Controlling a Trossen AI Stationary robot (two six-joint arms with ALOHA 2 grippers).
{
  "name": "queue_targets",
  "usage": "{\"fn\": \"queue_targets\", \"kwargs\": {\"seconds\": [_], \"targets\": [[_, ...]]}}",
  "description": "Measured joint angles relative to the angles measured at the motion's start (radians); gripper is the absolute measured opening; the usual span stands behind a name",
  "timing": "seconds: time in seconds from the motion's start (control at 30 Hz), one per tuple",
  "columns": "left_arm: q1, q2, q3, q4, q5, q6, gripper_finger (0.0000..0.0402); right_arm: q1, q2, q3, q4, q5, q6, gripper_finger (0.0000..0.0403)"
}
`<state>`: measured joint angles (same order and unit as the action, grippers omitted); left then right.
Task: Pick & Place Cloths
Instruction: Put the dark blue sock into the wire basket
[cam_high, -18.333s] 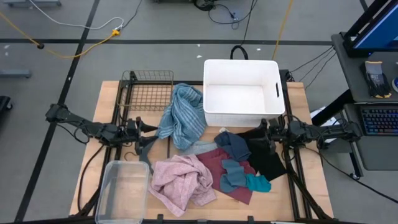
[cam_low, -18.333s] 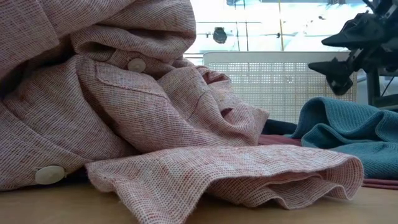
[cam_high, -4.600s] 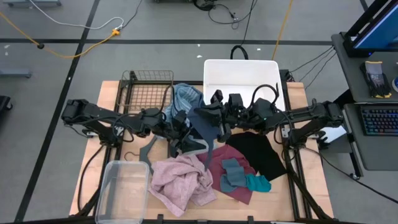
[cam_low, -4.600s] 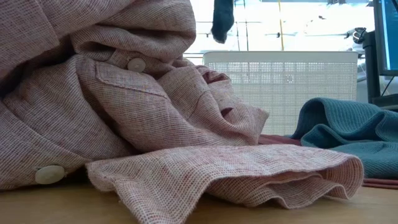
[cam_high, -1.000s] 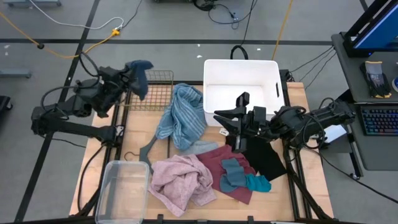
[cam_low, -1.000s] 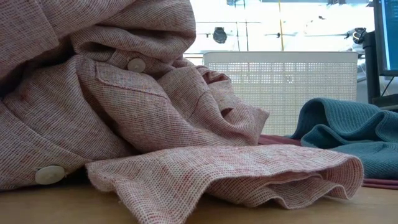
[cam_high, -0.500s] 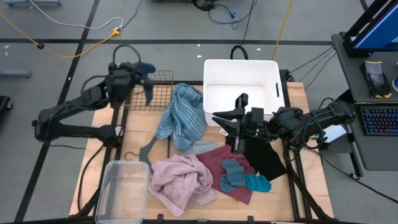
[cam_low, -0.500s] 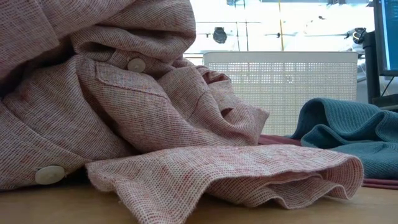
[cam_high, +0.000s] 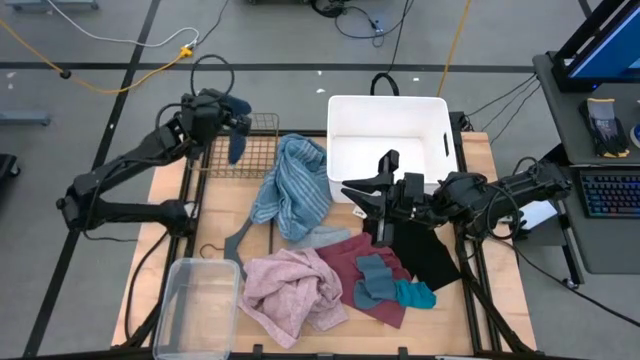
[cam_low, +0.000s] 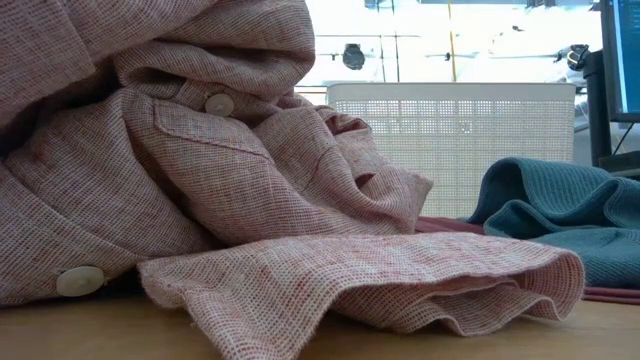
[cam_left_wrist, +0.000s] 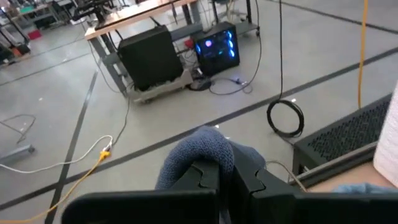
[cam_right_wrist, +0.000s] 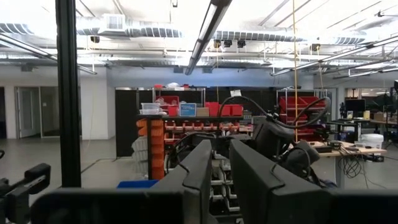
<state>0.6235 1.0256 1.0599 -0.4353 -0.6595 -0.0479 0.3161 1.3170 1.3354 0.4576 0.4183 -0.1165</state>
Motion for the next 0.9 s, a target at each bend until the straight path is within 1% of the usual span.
{"fn": "queue_targets", "kwargs": {"seconds": [0.1,0.2,0.37,0.43,0.5,0.63,0.9], "targets": [[0.037,0.0,0.0,0.024,0.038,0.002,0.0,0.0,0.0,0.0,0.0,0.0,0.0,0.0054],[0.069,0.0,0.0,0.031,0.122,-0.018,0.0,0.0,0.0,0.0,0.0,0.0,0.0,0.0054],[0.089,0.036,0.0,-0.057,0.288,-0.084,0.0,0.0,0.0,0.0,0.0,0.0,0.0,0.0054],[0.089,0.062,0.0,-0.114,0.333,-0.116,0.0,0.0,0.0,0.0,0.0,0.0,0.0,0.0054],[0.09,0.089,0.0,-0.165,0.351,-0.142,0.0,0.0,0.0,0.0,0.0,0.0,0.0,0.0054],[0.09,0.14,0.0,-0.236,0.356,-0.187,0.0,0.0,0.0,0.0,0.0,0.0,0.0,0.0054],[0.092,0.238,0.0,-0.249,0.431,-0.223,0.0,0.0,0.0,0.0,0.0,0.0,0.0,0.0054]]}}
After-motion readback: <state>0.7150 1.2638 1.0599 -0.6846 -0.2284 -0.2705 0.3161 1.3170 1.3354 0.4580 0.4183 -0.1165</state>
